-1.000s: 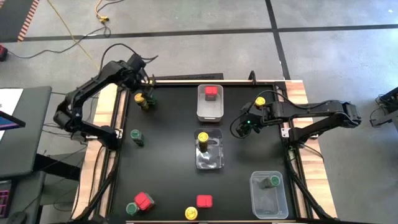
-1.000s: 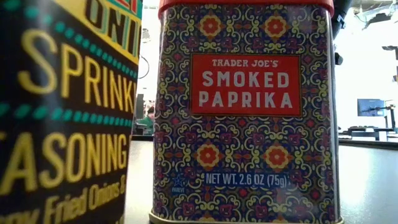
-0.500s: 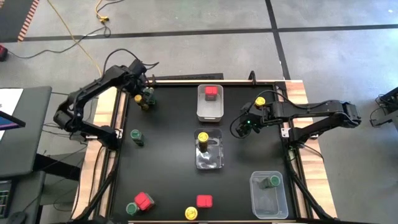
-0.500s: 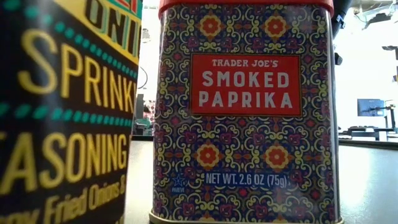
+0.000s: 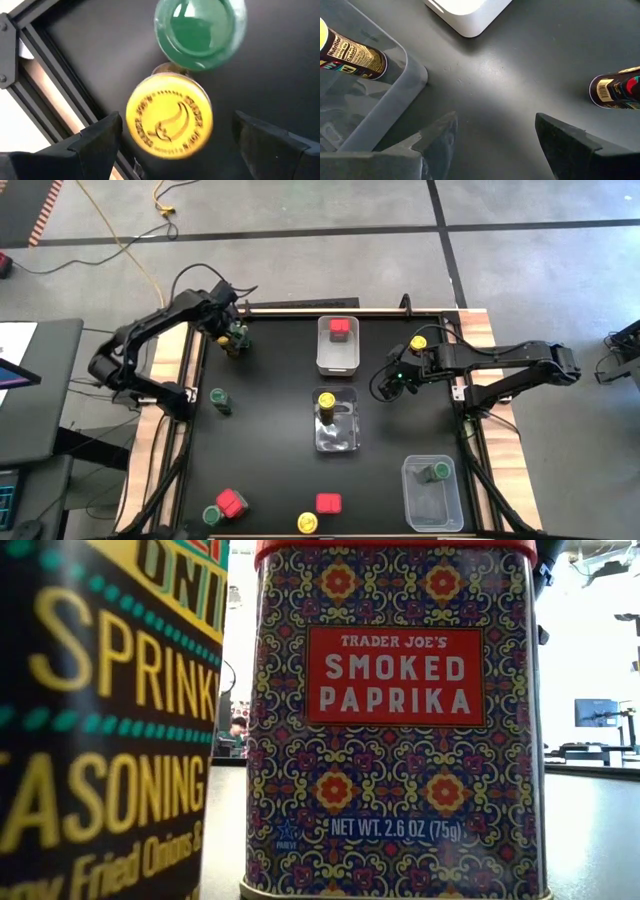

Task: Sort spices by type
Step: Put the top left yellow seasoning bottle into the black bin

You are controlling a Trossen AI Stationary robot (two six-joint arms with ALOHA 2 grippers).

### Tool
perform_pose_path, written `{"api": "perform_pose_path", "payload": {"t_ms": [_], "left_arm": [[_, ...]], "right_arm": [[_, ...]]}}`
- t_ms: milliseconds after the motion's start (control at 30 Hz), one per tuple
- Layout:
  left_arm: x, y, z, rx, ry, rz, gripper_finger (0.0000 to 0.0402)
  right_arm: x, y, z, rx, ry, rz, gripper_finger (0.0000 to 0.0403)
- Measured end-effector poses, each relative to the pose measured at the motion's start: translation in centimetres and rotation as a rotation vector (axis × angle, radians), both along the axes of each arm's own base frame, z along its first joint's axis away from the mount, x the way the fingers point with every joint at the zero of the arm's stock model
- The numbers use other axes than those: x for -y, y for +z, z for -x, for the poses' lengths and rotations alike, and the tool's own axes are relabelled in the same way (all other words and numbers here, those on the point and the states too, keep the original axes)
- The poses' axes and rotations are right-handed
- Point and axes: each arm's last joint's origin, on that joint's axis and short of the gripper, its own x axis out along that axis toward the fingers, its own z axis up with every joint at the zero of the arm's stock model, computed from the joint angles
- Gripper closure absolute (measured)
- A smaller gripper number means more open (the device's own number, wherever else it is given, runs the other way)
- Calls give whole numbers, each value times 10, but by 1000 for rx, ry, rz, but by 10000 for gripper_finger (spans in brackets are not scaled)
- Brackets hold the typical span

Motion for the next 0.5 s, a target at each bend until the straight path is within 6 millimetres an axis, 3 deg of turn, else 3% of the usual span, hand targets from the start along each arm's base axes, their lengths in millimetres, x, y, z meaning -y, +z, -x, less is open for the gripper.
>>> {"api": "perform_pose_path", "payload": {"t_ms": [500], "left_arm": [[-6, -6, -4, 6, 2, 0, 57]], "right_arm": [[0, 0, 0, 7, -21, -8, 106]]}}
